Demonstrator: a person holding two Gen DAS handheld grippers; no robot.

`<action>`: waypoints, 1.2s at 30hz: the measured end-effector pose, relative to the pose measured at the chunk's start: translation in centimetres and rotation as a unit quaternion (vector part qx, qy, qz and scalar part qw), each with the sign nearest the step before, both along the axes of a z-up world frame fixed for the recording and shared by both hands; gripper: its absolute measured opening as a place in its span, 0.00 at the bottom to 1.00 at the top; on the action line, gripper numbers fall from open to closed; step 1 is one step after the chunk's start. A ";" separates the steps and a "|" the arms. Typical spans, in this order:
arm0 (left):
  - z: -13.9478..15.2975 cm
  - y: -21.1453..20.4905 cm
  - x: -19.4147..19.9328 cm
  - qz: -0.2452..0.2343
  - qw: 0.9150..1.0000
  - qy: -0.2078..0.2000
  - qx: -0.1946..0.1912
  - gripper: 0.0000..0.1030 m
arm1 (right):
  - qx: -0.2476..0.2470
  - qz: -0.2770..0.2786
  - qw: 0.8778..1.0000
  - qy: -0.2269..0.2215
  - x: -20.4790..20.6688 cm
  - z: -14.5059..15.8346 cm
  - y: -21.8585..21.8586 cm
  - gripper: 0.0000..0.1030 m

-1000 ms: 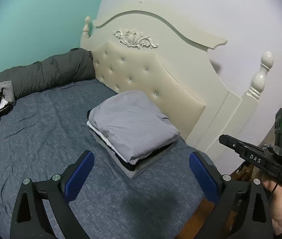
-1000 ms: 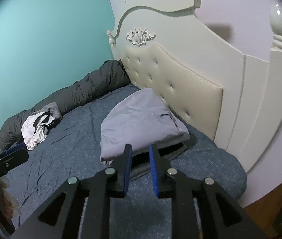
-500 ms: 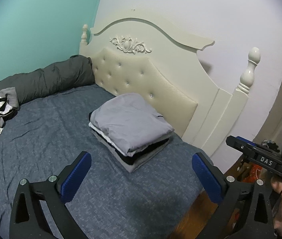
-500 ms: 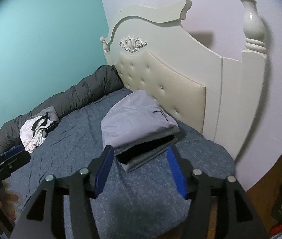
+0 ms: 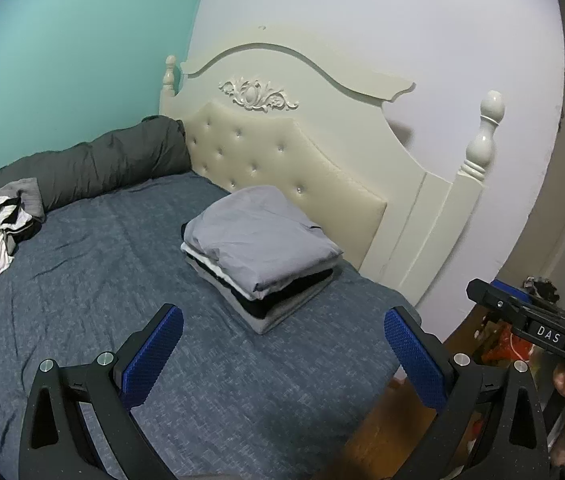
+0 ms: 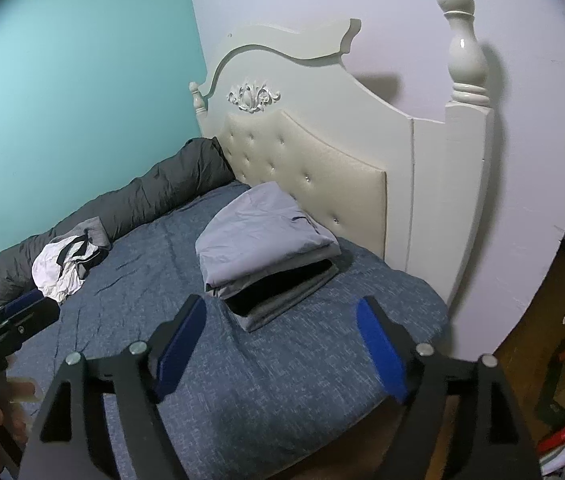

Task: Fold clothes

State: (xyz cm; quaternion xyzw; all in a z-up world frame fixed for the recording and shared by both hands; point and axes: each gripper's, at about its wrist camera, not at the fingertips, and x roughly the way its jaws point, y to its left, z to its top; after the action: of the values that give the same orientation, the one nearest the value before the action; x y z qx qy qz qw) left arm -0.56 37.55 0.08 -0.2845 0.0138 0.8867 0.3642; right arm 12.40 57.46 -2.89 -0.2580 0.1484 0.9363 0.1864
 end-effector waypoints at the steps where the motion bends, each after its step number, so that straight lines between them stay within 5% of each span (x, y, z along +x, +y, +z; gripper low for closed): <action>1: 0.1 -0.1 0.3 -0.001 1.000 0.002 -0.001 1.00 | 0.000 -0.001 1.000 0.000 0.2 0.0 -0.2 0.79; 11: 0.5 -1.6 2.5 -0.008 1.000 -0.001 0.003 1.00 | 0.005 -0.019 1.000 0.011 2.6 0.5 -2.0 0.94; 36: -0.2 -5.0 6.6 -0.013 1.000 0.002 -0.008 1.00 | 0.015 -0.010 1.000 0.019 7.4 0.2 -6.6 0.98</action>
State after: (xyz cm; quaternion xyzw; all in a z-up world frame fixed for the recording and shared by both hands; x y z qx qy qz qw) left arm 6.06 32.54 -0.15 -0.2856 0.0250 0.8820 0.3739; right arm 19.76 50.87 -2.74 -0.2354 0.1407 0.9413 0.1968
